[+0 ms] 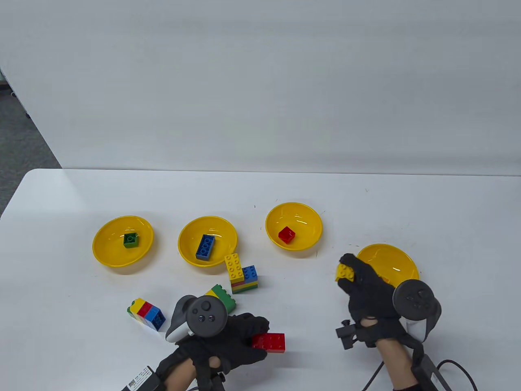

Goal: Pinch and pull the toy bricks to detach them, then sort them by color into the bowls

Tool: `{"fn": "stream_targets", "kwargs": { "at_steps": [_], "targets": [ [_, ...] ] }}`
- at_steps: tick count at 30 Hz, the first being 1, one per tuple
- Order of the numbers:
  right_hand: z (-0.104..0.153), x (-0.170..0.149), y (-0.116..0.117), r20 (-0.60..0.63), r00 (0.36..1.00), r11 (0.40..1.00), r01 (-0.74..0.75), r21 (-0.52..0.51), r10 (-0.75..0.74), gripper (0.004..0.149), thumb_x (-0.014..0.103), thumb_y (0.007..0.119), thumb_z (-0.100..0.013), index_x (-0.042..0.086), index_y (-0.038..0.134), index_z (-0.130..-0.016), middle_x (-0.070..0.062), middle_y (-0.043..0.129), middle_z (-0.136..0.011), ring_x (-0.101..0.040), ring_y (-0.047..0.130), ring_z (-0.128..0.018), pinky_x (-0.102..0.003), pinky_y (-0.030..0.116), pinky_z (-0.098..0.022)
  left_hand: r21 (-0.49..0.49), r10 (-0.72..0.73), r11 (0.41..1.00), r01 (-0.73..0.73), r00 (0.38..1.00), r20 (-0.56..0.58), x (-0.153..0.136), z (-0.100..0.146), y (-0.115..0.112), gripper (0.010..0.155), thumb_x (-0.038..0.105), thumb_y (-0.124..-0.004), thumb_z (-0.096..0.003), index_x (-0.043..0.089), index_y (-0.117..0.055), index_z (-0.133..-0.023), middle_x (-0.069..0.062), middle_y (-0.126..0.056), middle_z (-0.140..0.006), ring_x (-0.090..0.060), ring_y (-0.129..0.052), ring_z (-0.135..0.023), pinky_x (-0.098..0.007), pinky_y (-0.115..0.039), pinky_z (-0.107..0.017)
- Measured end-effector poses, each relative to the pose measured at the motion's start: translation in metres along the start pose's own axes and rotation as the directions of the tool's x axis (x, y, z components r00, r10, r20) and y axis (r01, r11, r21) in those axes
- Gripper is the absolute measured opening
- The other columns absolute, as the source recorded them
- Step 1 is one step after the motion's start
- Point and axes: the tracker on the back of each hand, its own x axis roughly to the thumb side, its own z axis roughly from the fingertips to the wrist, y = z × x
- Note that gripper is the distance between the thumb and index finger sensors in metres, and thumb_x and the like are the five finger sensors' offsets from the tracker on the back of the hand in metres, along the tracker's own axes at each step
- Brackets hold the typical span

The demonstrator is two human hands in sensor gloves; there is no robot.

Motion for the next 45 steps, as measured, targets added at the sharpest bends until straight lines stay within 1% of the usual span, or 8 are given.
{"fn": "stream_targets", "kwargs": {
  "at_steps": [4, 11, 14, 18, 25, 29, 35, 45],
  "targets": [
    [-0.015, -0.04, -0.023, -0.052, 0.923, 0.924, -0.381, -0.007, 0.381, 0.059, 0.02, 0.084, -0.032, 0.01, 0.078, -0.091, -0.024, 0.081, -0.091, -0.051, 0.089, -0.073, -0.073, 0.069, -0.051, 0.016, -0.008, 1.0, 0.008, 1.0, -0.006, 0.0, 0.004, 0.004, 0.067, 0.037, -0.105, -0.04, 0.008, -0.079, -0.095, -0.027, -0.092, -0.085, -0.037, -0.109, -0.056, -0.048, -0.096, -0.041],
    [-0.014, -0.078, -0.028, -0.128, 0.864, 0.873, -0.479, 0.09, 0.487, 0.058, 0.02, 0.084, -0.035, 0.015, 0.079, -0.092, -0.023, 0.076, -0.097, -0.054, 0.082, -0.08, -0.077, 0.063, -0.054, 0.028, -0.005, 1.0, 0.006, 1.0, -0.025, -0.004, 0.006, 0.007, 0.067, 0.037, -0.104, -0.0406, 0.008, -0.078, -0.096, -0.026, -0.091, -0.087, -0.037, -0.108, -0.057, -0.048, -0.095, -0.042],
    [-0.013, -0.079, -0.032, -0.138, 0.886, 0.896, -0.437, 0.075, 0.443, 0.059, 0.024, 0.082, -0.038, 0.014, 0.074, -0.096, -0.029, 0.064, -0.102, -0.056, 0.074, -0.085, -0.077, 0.061, -0.055, 0.038, -0.011, 0.999, 0.012, 1.0, -0.029, -0.005, 0.007, 0.008, 0.067, 0.037, -0.104, -0.0408, 0.008, -0.078, -0.096, -0.027, -0.09, -0.087, -0.037, -0.108, -0.057, -0.048, -0.095, -0.042],
    [-0.012, -0.063, -0.045, -0.11, 0.932, 0.932, -0.355, -0.076, 0.346, 0.057, 0.023, 0.079, -0.039, 0.012, 0.073, -0.095, -0.031, 0.059, -0.103, -0.058, 0.07, -0.085, -0.077, 0.06, -0.054, 0.058, -0.006, 0.998, 0.008, 0.999, -0.034, -0.006, 0.009, 0.011, 0.067, 0.037, -0.103, -0.0413, 0.009, -0.078, -0.096, -0.026, -0.09, -0.087, -0.037, -0.108, -0.058, -0.048, -0.095, -0.043],
    [-0.004, -0.017, -0.041, 0.083, 0.971, 0.966, -0.21, -0.152, 0.225, 0.057, 0.025, 0.079, -0.04, 0.008, 0.072, -0.094, -0.032, 0.058, -0.101, -0.057, 0.071, -0.083, -0.076, 0.061, -0.053, 0.143, 0.011, 0.99, 0.0, 0.997, -0.081, -0.013, 0.012, 0.016, 0.067, 0.038, -0.102, -0.0421, 0.01, -0.077, -0.097, -0.026, -0.089, -0.088, -0.037, -0.107, -0.058, -0.048, -0.095, -0.043],
    [0.007, 0.023, -0.018, 0.275, 0.95, 0.988, -0.129, -0.082, 0.147, 0.058, 0.026, 0.08, -0.04, 0.007, 0.072, -0.094, -0.032, 0.061, -0.1, -0.055, 0.076, -0.081, -0.074, 0.064, -0.052, 0.202, 0.035, 0.979, -0.012, 0.993, -0.113, -0.018, 0.014, 0.019, 0.067, 0.04, -0.1, -0.0428, 0.01, -0.075, -0.098, -0.026, -0.088, -0.089, -0.035, -0.107, -0.059, -0.048, -0.094, -0.043],
    [0.04, 0.069, 0.046, 0.427, 0.904, 0.975, -0.074, 0.21, -0.023, 0.058, 0.029, 0.083, -0.038, 0.01, 0.076, -0.093, -0.029, 0.07, -0.098, -0.051, 0.085, -0.076, -0.071, 0.071, -0.05, 0.239, 0.07, 0.97, -0.038, 0.99, -0.123, -0.022, 0.014, 0.019, 0.067, 0.04, -0.098, -0.0436, 0.011, -0.074, -0.099, -0.025, -0.087, -0.091, -0.036, -0.106, -0.061, -0.049, -0.093, -0.045],
    [0.065, 0.083, 0.11, 0.276, 0.934, 0.826, 0.036, 0.563, -0.229, 0.059, 0.029, 0.085, -0.038, 0.014, 0.075, -0.095, -0.03, 0.067, -0.099, -0.052, 0.085, -0.076, -0.07, 0.071, -0.05, 0.21, 0.126, 0.972, -0.108, 0.989, -0.072, -0.019, 0.012, 0.015, 0.067, 0.04, -0.098, -0.0437, 0.011, -0.074, -0.099, -0.025, -0.087, -0.091, -0.037, -0.106, -0.061, -0.049, -0.093, -0.045]
  ]
}}
